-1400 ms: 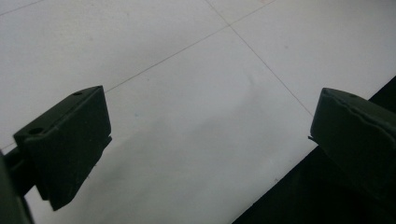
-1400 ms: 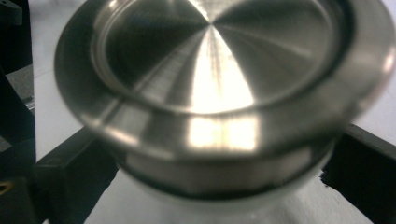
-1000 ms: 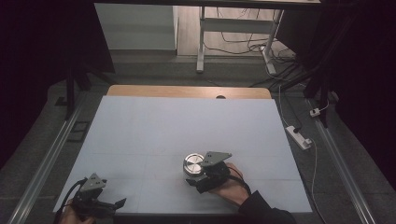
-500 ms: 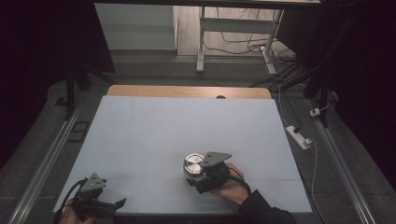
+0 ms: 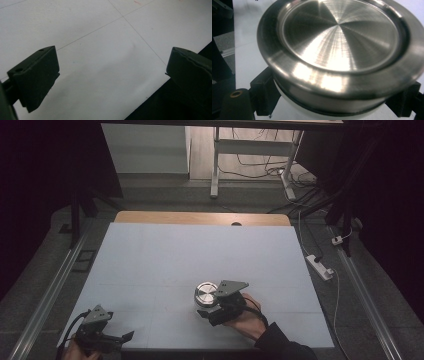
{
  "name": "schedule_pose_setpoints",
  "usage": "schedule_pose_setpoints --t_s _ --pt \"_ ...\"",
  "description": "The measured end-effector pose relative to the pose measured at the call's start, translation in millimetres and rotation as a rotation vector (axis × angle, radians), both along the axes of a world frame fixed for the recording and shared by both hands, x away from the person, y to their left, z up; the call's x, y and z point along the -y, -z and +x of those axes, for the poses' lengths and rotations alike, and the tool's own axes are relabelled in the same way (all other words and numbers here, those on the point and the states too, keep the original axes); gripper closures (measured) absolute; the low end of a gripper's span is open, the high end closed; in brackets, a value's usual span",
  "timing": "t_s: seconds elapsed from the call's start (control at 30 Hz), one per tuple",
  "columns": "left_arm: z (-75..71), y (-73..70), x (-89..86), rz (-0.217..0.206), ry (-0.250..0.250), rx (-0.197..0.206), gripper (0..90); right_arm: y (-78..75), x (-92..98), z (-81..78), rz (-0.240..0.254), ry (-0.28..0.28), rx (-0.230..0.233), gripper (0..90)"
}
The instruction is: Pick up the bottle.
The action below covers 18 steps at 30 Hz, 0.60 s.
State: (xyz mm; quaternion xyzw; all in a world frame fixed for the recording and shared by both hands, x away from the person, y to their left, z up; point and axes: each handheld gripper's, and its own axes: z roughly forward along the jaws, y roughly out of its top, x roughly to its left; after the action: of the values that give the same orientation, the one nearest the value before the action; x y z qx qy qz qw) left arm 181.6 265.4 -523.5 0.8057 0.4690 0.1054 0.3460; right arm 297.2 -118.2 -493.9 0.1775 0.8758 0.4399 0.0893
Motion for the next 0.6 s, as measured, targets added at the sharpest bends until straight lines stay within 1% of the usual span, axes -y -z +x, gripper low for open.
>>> schedule_pose_setpoints --t_s 0.33,0.6 --pt "0.7 0.4 0.0 -0.003 0.004 -0.006 0.0 -6.8 -2.9 3.4 0.017 0.005 -0.012 15.0" --pt "1.4 0.7 -0.8 -0.011 0.01 -0.014 0.0 -13.7 -6.7 7.2 0.037 0.008 -0.01 15.0"
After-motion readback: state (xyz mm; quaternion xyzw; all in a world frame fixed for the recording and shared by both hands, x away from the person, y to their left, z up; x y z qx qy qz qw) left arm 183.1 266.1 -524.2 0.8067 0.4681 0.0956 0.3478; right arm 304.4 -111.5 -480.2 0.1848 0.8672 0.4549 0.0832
